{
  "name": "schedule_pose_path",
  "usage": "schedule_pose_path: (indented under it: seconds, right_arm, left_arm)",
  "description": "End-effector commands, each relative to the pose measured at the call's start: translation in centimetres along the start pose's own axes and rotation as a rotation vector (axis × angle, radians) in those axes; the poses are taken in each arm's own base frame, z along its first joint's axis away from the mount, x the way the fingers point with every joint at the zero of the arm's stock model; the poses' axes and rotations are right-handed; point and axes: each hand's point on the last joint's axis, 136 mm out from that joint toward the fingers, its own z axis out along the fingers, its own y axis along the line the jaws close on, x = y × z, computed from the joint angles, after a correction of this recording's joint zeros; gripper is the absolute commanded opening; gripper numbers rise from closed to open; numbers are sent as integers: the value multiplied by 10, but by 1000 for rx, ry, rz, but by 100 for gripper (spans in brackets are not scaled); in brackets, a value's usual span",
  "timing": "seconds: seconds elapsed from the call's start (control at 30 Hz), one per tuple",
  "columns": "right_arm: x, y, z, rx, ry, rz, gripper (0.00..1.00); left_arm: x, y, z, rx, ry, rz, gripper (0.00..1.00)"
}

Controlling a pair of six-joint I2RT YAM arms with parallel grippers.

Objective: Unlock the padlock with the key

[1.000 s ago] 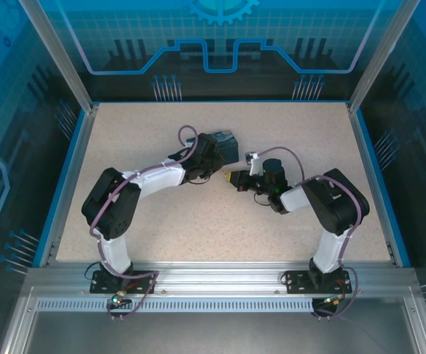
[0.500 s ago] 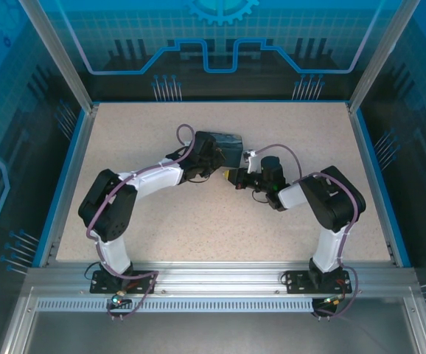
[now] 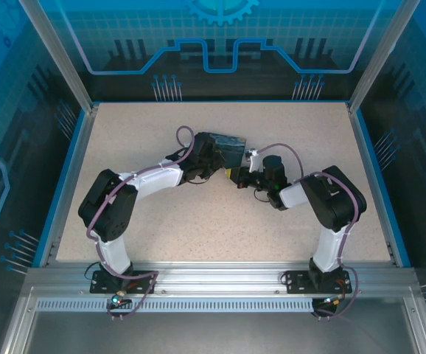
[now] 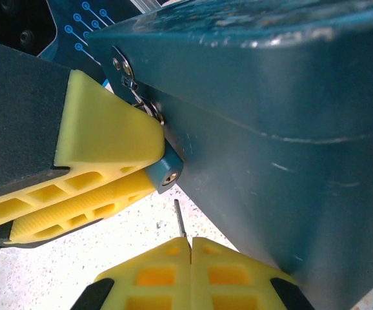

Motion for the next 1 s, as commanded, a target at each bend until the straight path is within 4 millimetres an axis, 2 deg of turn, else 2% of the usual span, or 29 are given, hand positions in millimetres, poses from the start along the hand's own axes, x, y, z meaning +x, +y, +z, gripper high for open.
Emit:
schedule_pose_path:
  seconds: [0.0,0.57,0.77,0.97]
  right_arm:
    - [-18,4,-6,-7,-58,-49,0]
    - [-32,9,-9,-35,-91,-98,0]
    - [-31,8,-14,-44,-103,-102,0]
    - [-28,11,-10,-74,-86,-106,0]
  left_arm:
    - [-10,-25,-15,99,-21,-6,8]
    - [-2,-29,-15,134,17,-38,6]
    - [-4,-32,-18,144,12,-41,6]
    - [-2,-36,-17,161,26,-58,5]
